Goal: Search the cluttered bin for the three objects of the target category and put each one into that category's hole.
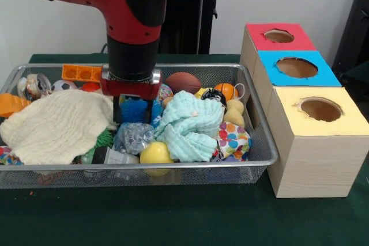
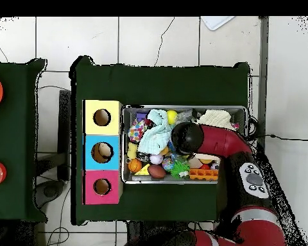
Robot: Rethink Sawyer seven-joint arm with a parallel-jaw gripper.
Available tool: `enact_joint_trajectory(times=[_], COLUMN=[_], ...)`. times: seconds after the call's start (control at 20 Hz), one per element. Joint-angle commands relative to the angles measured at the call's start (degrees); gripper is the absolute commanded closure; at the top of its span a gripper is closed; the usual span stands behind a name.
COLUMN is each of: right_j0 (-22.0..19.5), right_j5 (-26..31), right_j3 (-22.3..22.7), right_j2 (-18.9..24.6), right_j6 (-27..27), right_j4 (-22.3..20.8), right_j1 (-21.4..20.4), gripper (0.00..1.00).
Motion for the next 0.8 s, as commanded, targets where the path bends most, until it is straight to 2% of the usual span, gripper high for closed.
enact_joint_trajectory(times=[0.05, 0.15, 0.35, 0.65, 0.7, 0.8], right_j0=[1.70, 1.78, 1.79, 1.22, 0.98, 0.89], right_j5=[7.58, 8.54, 11.19, 12.88, 12.61, 12.07], right_j3=[-8.82, -10.45, -10.88, -12.50, -12.58, -12.66], right_j2=[1.86, 2.06, 1.77, 2.47, 2.79, 2.98], right_j6=[5.66, 5.64, 5.18, 2.80, 2.49, 1.99], right_j4=[1.74, 2.22, 2.54, 0.93, 0.76, 0.42], right_j1=[5.59, 6.52, 5.63, 5.99, 5.98, 5.89], gripper=[0.00, 0.00, 0.00, 0.00, 1.00, 1.00])
